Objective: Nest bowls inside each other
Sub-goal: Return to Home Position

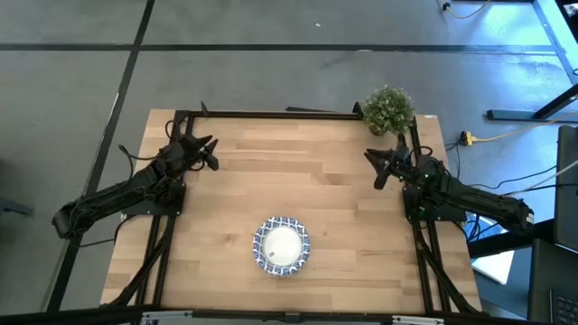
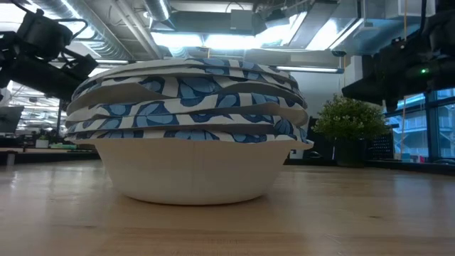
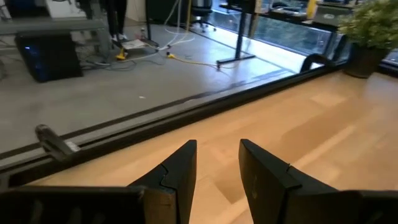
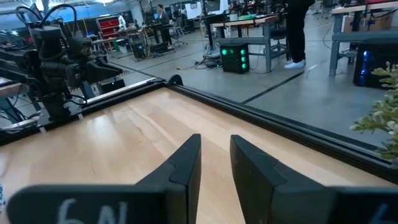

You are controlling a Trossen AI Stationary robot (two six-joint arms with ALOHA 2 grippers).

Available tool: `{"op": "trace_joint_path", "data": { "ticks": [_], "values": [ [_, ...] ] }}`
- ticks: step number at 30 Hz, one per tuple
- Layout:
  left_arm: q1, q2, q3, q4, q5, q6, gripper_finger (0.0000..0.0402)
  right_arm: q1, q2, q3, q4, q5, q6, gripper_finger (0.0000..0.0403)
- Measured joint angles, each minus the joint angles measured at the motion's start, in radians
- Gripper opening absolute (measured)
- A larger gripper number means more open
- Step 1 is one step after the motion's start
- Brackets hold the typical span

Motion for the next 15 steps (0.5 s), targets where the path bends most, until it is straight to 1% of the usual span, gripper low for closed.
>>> {"op": "trace_joint_path", "data": {
  "ticks": [4,8,15],
  "values": [
    [0.0,0.001,0.0,-0.006,-0.012,0.001,0.0115,-0.012,0.0,0.0,-0.002,0.0,-0.009,0.0087],
    [0.0,0.001,0.0,-0.005,-0.016,0.001,0.0115,-0.022,0.0,0.0,-0.012,0.0,-0.052,0.0087],
    [0.0,0.002,0.0,-0.005,-0.03,0.004,0.0115,-0.023,0.0,0.0,-0.013,0.001,-0.056,0.0087]
  ]
}}
